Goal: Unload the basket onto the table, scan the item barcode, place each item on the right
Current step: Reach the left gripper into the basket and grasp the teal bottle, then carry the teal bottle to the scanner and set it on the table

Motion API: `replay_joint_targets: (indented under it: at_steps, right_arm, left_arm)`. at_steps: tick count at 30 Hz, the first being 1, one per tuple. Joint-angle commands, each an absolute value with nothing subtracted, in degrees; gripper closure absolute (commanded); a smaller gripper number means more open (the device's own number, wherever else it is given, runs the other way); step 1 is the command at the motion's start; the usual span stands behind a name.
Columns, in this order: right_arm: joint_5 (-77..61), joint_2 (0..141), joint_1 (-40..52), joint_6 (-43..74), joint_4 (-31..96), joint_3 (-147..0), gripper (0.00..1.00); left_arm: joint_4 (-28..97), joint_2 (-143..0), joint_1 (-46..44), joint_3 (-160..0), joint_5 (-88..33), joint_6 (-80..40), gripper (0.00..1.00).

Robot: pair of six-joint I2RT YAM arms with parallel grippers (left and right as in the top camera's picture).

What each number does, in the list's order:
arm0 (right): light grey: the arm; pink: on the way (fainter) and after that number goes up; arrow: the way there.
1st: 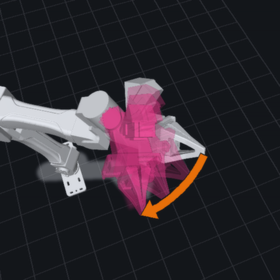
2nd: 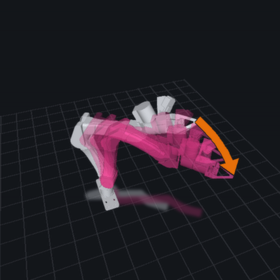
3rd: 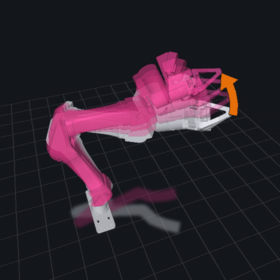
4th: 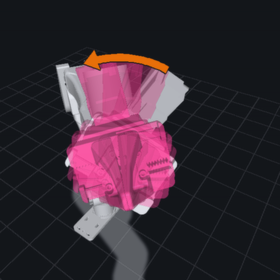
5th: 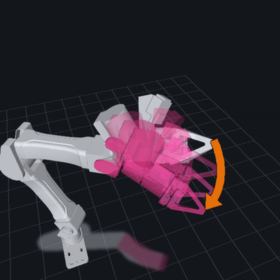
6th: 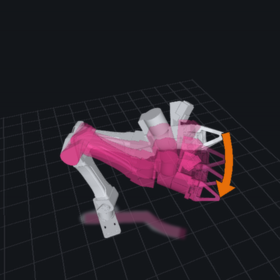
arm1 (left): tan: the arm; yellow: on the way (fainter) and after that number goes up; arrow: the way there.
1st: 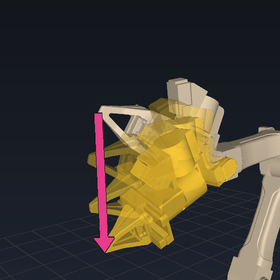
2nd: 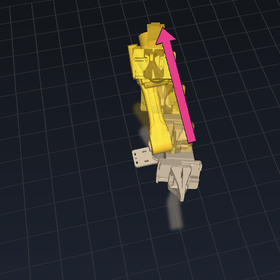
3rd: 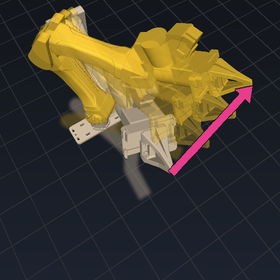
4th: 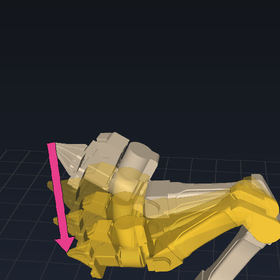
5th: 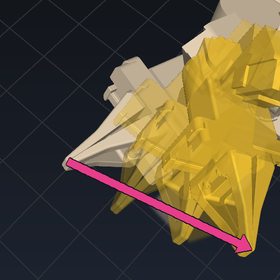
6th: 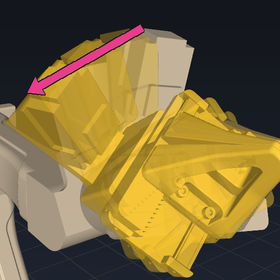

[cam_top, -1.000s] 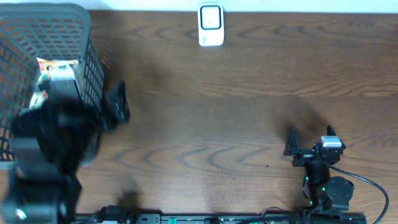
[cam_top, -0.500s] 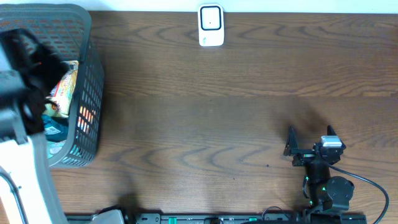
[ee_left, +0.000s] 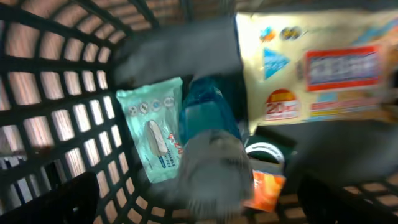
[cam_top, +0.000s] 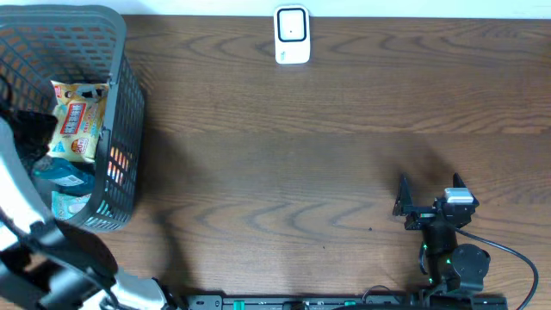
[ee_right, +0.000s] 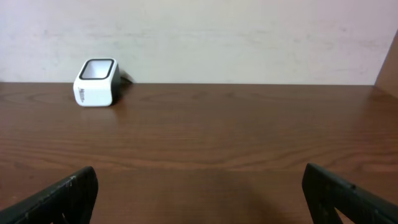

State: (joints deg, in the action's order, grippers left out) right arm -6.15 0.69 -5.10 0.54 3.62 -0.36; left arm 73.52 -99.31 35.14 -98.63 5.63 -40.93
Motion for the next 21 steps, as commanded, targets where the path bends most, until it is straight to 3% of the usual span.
replay_joint_targets:
  at_steps: [1, 7, 10, 14, 17, 21]
  right_arm:
    - [-5.98, 0.38, -4.82, -0.3, 3.81, -0.32, 0.01]
    - [-5.98, 0.38, -4.82, -0.3, 3.81, -0.32, 0.01]
    - [-5.98, 0.38, -4.82, -0.3, 3.81, -0.32, 0.01]
    - [-5.98, 0.38, -4.82, -0.3, 3.81, -0.32, 0.01]
    - [-5.98, 0.38, -4.82, -0.3, 3.81, -0.32, 0.01]
    - [-5.98, 0.38, -4.82, -0.3, 3.81, -0.32, 0.01]
  left_arm:
    - [73.91, -104.27, 35.29, -97.65, 4.45, -41.93, 0.02]
    - [73.67, -108.71, 35.29, -97.6, 4.45, -41.91, 0.01]
    - [73.38, -109.58, 35.29, -97.58, 4.47, -41.89, 0.22]
    - [73.06, -109.62, 35.29, -97.58, 4.45, -41.87, 0.39]
    - [73.28, -109.62, 35.29, -97.58, 4.47, -39.66, 0.67]
    - [73.93, -109.58, 35.29, -97.62, 4.47, -38.85, 0.78]
